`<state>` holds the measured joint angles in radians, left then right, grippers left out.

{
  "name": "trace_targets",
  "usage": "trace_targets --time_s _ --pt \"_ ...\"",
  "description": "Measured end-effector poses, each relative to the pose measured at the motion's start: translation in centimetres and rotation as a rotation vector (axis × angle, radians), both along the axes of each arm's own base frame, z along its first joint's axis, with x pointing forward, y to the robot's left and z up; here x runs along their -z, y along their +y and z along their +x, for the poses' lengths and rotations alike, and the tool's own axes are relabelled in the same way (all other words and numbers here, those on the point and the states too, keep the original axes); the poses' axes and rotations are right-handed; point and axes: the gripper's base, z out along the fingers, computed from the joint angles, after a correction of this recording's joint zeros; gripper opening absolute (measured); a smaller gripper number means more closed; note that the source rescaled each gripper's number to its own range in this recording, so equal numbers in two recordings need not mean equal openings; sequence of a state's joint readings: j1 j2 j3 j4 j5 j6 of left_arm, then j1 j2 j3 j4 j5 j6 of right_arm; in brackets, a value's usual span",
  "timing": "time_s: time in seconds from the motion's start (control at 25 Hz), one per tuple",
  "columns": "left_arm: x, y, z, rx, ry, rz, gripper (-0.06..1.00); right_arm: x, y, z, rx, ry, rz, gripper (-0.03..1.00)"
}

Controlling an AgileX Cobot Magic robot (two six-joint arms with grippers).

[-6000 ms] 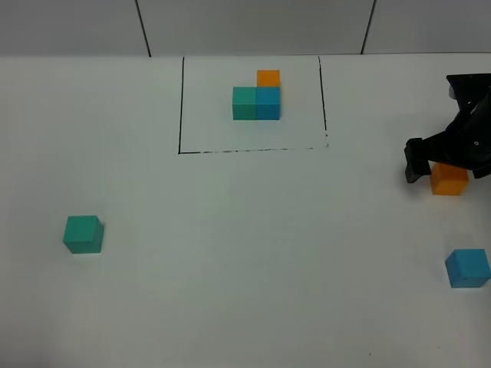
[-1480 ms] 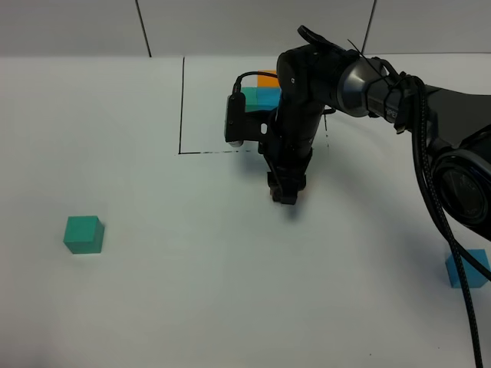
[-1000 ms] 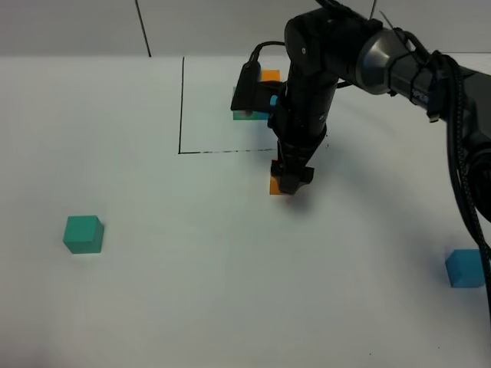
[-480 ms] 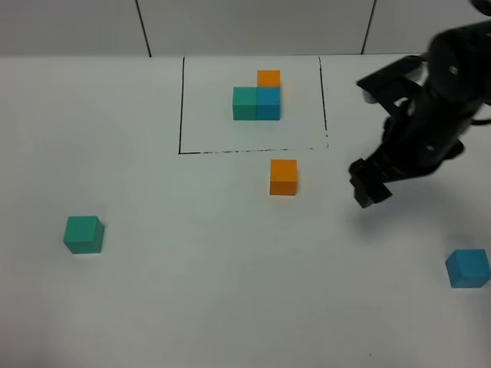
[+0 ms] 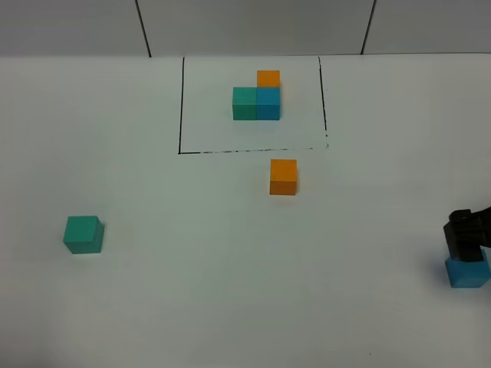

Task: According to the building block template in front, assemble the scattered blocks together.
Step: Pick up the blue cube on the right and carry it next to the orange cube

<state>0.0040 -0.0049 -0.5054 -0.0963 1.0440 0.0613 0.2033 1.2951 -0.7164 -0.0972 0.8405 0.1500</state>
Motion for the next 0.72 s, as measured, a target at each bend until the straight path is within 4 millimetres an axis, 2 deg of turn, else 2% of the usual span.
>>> trace_targets --time_s 0.24,0.72 --pt "0.0 0.0 0.0 0.0 0.0 0.0 0.76 1.8 -1.3 -0.4 0.09 -0.023 0.056 0.79" --pt "0.0 0.0 0.0 0.0 0.0 0.0 0.76 5.8 -1.1 1.3 0.019 0.051 0.038 0.79"
